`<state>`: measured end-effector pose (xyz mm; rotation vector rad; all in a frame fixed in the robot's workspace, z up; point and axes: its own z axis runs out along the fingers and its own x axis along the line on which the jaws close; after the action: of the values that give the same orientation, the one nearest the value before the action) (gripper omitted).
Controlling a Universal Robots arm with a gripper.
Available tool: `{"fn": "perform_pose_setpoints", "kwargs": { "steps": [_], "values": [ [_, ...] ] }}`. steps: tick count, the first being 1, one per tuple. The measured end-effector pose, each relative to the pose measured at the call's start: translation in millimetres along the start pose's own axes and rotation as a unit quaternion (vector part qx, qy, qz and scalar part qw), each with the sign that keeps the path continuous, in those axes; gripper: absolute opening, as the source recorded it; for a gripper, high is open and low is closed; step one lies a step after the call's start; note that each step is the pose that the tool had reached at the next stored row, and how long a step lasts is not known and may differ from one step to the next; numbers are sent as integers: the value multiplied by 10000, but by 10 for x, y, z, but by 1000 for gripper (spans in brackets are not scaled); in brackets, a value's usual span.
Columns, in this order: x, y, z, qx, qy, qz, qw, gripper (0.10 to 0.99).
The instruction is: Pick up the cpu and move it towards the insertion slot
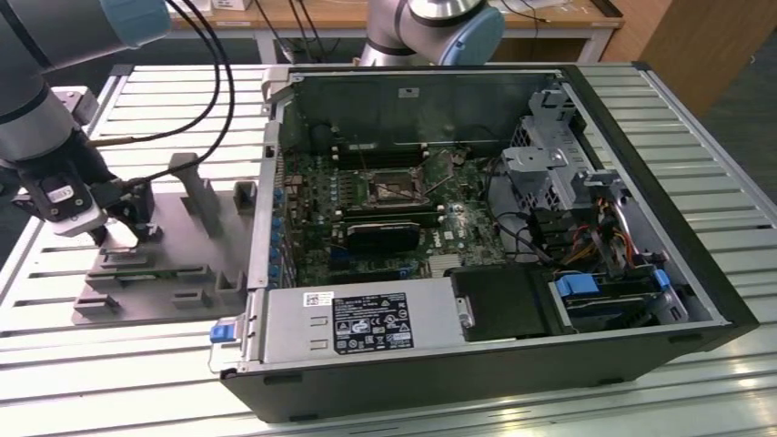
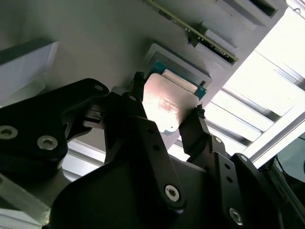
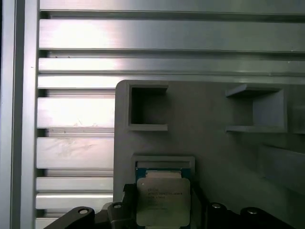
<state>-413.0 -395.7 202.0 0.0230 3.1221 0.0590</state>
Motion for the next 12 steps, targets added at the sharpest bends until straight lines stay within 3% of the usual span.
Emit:
{"fn": "perform_pose_setpoints", "kwargs": {
  "steps": [12],
  "values": [
    [-6, 13, -331, 0, -8, 0, 10000, 541]
  ]
}}
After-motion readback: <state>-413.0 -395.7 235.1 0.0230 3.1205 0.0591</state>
